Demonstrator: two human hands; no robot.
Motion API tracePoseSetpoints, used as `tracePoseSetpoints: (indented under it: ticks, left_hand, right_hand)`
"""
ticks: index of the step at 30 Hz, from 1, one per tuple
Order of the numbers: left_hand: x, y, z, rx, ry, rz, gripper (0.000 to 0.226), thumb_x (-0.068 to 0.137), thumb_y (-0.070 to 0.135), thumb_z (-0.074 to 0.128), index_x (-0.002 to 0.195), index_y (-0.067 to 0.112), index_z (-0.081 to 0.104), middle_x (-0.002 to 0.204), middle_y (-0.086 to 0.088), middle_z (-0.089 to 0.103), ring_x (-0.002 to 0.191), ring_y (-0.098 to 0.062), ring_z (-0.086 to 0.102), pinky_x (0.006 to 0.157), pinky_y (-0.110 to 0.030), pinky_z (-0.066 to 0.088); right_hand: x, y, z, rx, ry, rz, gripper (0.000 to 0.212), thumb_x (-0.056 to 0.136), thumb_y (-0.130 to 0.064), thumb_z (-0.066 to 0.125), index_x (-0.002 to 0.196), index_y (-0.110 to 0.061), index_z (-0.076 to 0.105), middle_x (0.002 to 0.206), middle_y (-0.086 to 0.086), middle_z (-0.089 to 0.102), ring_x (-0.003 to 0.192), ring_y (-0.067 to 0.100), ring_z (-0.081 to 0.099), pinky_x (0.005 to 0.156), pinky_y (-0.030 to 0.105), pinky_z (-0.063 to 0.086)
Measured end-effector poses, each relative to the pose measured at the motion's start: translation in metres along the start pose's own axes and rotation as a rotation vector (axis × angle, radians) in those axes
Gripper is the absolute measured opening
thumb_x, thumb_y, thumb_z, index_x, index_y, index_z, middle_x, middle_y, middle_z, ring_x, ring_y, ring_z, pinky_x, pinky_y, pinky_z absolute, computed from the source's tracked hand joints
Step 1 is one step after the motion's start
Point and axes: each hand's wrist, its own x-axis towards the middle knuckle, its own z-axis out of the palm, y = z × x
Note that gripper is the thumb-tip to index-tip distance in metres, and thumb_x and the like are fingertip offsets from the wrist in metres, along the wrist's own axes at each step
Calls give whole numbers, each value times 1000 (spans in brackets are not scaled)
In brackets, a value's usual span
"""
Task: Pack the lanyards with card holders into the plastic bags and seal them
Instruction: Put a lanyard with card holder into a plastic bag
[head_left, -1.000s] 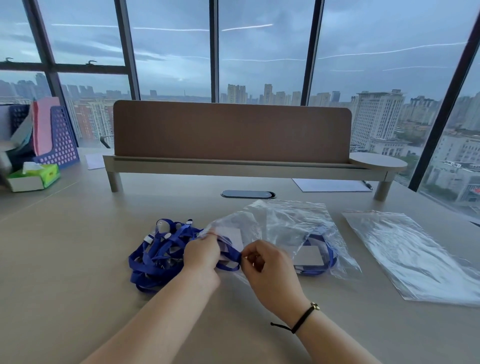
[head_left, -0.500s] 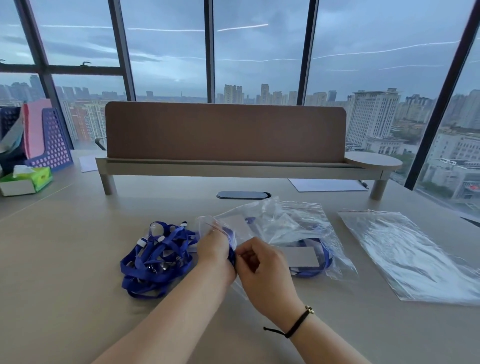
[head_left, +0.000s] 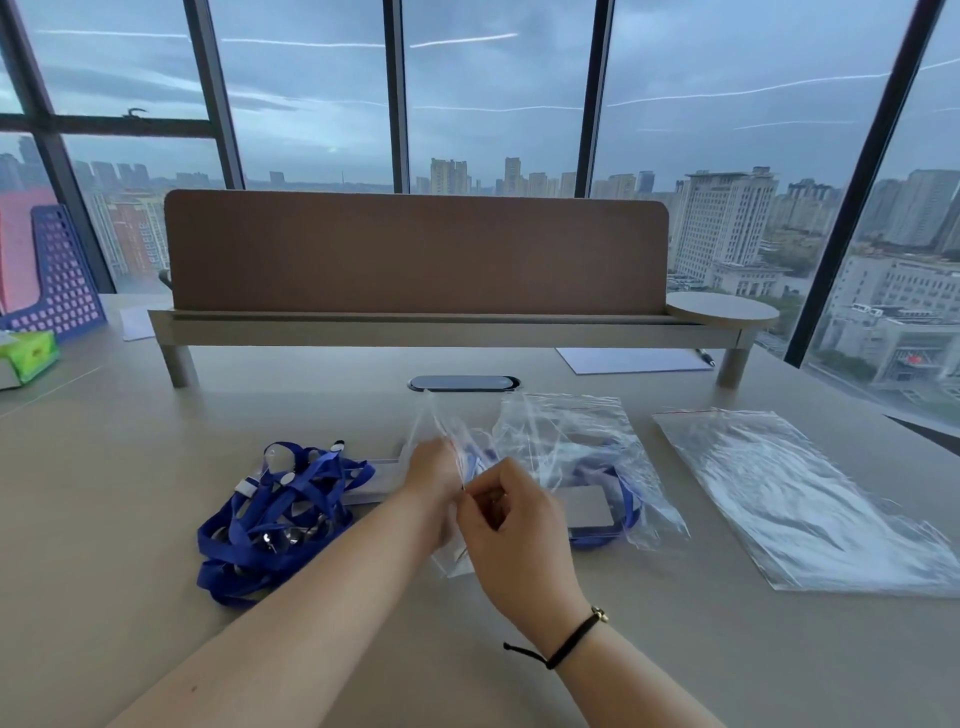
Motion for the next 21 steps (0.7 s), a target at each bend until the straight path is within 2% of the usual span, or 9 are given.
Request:
tracePoseSetpoints:
  ticks: [3, 5, 8, 10, 12, 15, 18, 20, 21]
  left_hand:
    - [-3, 2, -9, 133, -115, 6, 35, 97, 12, 42, 62, 15, 49, 53, -4, 45, 54, -20, 42, 57, -30, 34]
    - [-8, 7, -16, 232, -192, 55, 38, 91, 3, 39, 55, 15, 41, 56, -6, 37, 50, -19, 35, 54, -29, 30]
    - [-19, 17, -27, 396, -262, 52, 36, 100, 2, 39, 66, 7, 50, 55, -6, 51, 48, -14, 49, 50, -25, 45]
    - [-26, 21, -39, 427, -358, 23, 22, 104, 11, 42, 94, 2, 59, 75, -12, 67, 69, -18, 63, 72, -30, 58]
    - [-33, 23, -49, 467, -391, 16, 13, 106, 18, 44, 114, 15, 53, 102, -16, 75, 90, -24, 72, 86, -34, 59]
    - [-41, 19, -59, 557, -372, 80, 16, 107, 21, 42, 106, 16, 58, 113, -20, 73, 102, -25, 72, 92, -33, 55]
    - [-41, 6, -72, 687, -339, 119, 30, 105, 24, 41, 104, 6, 66, 112, -23, 71, 105, -33, 70, 94, -37, 56]
    - [-35, -2, -82, 838, -272, 238, 28, 98, 33, 46, 96, 16, 67, 111, -15, 73, 103, -27, 70, 95, -41, 56]
    - [-37, -5, -85, 903, -225, 309, 21, 96, 37, 50, 99, 26, 68, 112, -7, 74, 103, -19, 70, 94, -34, 54]
  right_hand:
    - [2, 0, -1, 11, 46, 24, 18, 83, -13, 68, 72, -22, 57, 60, -3, 61, 55, 10, 55, 52, 15, 41]
    - [2, 1, -1, 13, 57, 42, 16, 83, -14, 68, 73, -22, 56, 61, -1, 62, 56, 12, 56, 54, 23, 46]
    - [3, 2, 1, 57, 53, 91, 18, 83, -13, 65, 77, -24, 54, 66, 2, 64, 57, 22, 62, 57, 38, 53]
    - [3, 1, -1, 113, 60, 145, 20, 85, -9, 63, 81, -26, 52, 72, 5, 65, 55, 30, 64, 52, 40, 54]
    - [4, -2, -5, 187, 51, 200, 21, 87, -4, 60, 89, -22, 51, 78, 9, 65, 51, 32, 65, 47, 35, 53]
    - [5, -7, -8, 278, 28, 265, 21, 88, 1, 58, 99, -15, 50, 83, 18, 66, 47, 26, 67, 48, 31, 54]
    - [6, -6, -7, 371, 21, 319, 24, 87, 5, 56, 103, -11, 50, 69, 10, 67, 48, 31, 67, 53, 43, 58]
    - [7, -5, -7, 423, 14, 341, 26, 87, 7, 56, 105, -10, 49, 60, 3, 66, 48, 31, 67, 57, 46, 59]
    - [8, -4, -8, 453, 16, 352, 27, 87, 8, 56, 106, -9, 49, 58, 2, 65, 49, 29, 67, 59, 47, 60]
